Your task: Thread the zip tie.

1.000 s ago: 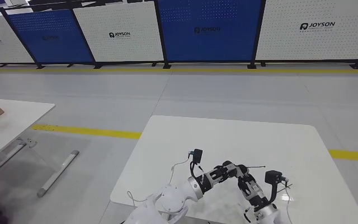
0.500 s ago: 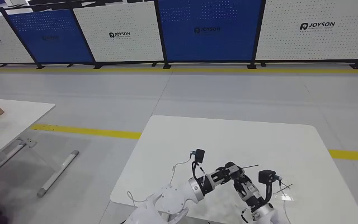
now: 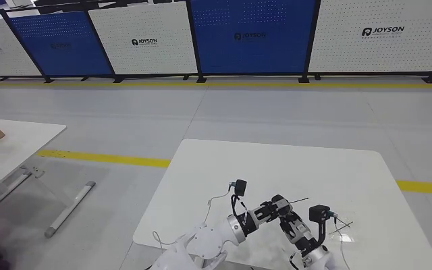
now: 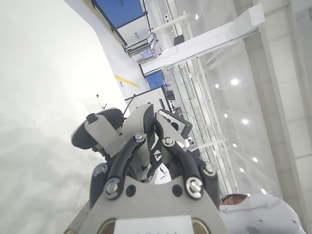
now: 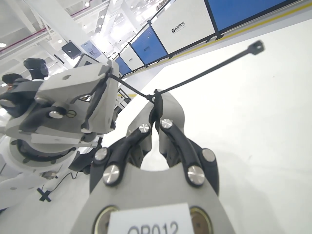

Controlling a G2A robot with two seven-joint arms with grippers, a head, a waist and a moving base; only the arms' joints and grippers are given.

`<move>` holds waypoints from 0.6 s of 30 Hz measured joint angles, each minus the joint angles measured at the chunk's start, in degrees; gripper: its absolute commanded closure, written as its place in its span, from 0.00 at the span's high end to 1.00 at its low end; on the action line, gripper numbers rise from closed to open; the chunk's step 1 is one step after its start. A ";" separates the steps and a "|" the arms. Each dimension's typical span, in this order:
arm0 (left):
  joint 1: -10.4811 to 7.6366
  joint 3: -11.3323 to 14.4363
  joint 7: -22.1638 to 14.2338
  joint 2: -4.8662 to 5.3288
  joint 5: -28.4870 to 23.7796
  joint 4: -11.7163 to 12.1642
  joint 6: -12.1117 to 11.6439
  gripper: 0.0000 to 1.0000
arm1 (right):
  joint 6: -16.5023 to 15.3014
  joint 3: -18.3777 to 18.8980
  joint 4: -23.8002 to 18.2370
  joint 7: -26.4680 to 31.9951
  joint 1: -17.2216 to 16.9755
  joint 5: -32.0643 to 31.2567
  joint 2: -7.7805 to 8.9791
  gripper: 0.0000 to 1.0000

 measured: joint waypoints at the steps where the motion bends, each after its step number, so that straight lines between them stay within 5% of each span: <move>1: 0.00 -0.06 0.05 0.00 -0.11 0.10 0.05 0.00 | -0.11 0.05 0.04 -0.30 -0.04 0.14 0.00 0.00; 18: 1.20 -0.77 -1.21 0.37 0.54 -1.33 -1.79 0.00 | 1.55 0.22 0.79 0.29 0.44 1.45 -0.01 0.00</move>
